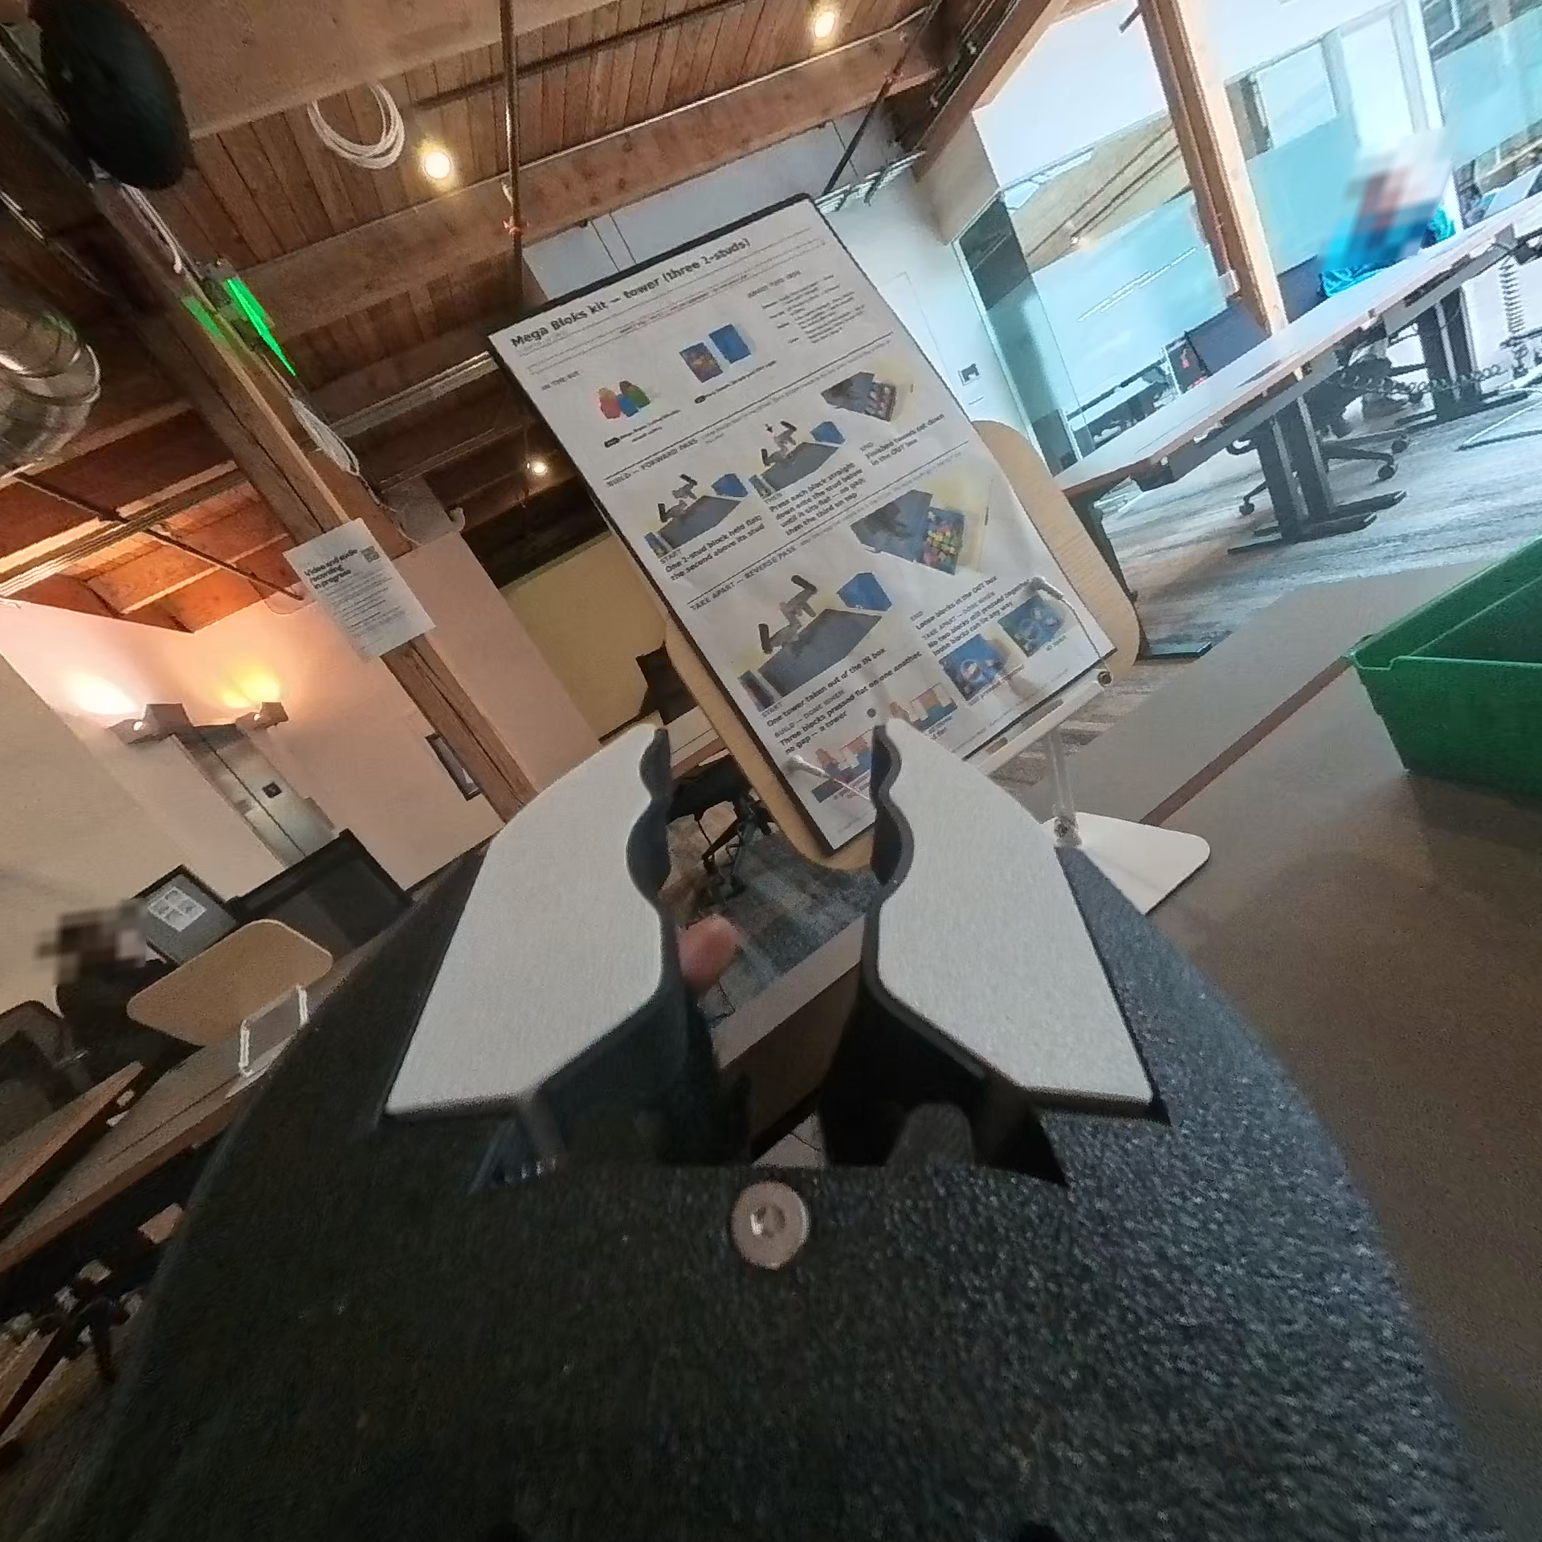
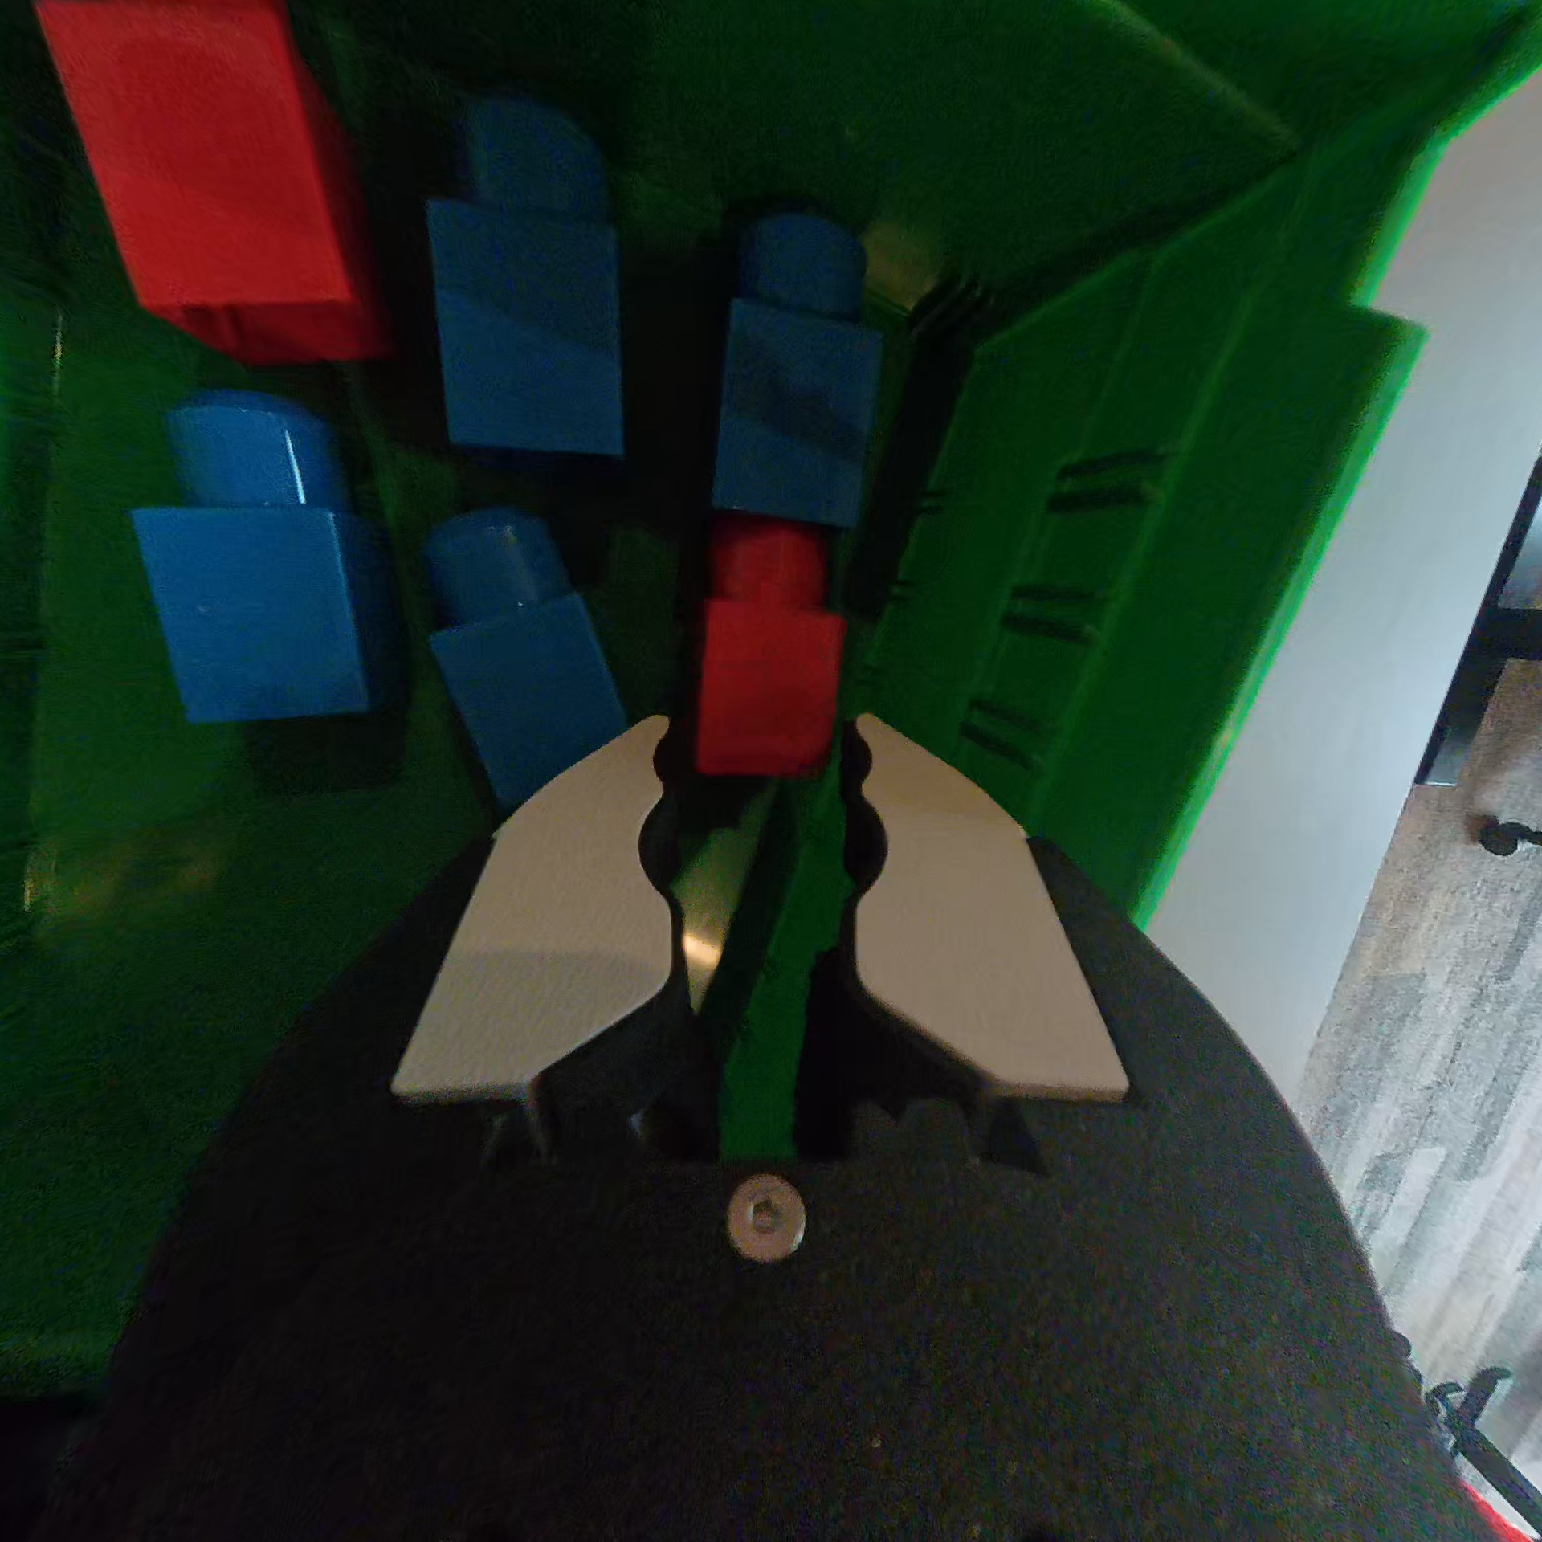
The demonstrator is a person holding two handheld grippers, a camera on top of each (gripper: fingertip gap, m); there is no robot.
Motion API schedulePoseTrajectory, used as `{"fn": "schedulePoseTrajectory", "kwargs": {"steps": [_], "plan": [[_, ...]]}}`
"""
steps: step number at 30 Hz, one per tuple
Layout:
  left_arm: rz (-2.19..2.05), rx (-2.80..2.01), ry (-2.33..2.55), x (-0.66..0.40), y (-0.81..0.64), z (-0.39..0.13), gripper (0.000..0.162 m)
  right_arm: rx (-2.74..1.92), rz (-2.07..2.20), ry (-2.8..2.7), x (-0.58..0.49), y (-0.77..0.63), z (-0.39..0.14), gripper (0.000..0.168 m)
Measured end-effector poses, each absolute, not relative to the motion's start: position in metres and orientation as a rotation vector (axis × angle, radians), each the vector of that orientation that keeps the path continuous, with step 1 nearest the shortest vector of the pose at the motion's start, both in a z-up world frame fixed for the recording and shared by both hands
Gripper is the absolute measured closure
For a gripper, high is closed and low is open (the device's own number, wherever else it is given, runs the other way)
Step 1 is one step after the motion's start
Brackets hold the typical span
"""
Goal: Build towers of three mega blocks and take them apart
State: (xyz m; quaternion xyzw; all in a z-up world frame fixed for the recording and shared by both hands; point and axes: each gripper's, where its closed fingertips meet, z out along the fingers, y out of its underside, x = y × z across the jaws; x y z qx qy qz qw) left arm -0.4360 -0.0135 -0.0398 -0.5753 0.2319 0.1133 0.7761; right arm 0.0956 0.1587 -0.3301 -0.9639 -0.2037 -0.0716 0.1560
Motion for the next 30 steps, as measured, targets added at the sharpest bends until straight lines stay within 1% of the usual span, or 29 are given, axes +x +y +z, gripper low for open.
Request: {"fn": "schedulePoseTrajectory", "kwargs": {"steps": [7, 17, 22, 30], "plan": [[0.292, -1.290, 0.471, -0.450, -0.018, -0.043, 0.117, -2.713, -0.245, -0.563, 0.096, 0.157, -0.308, 0.125], [0.619, -1.551, 0.398, -0.510, -0.039, -0.071, 0.117, -2.337, -0.298, -0.646, 0.063, 0.160, -0.218, 0.124], [0.719, -1.753, 0.420, -0.528, -0.045, -0.102, 0.118, -2.247, -0.300, -0.707, 0.046, 0.153, -0.197, 0.124], [0.531, -2.005, 0.626, -0.530, -0.051, -0.172, 0.118, -2.234, -0.304, -0.767, 0.037, 0.151, -0.196, 0.122]]}}
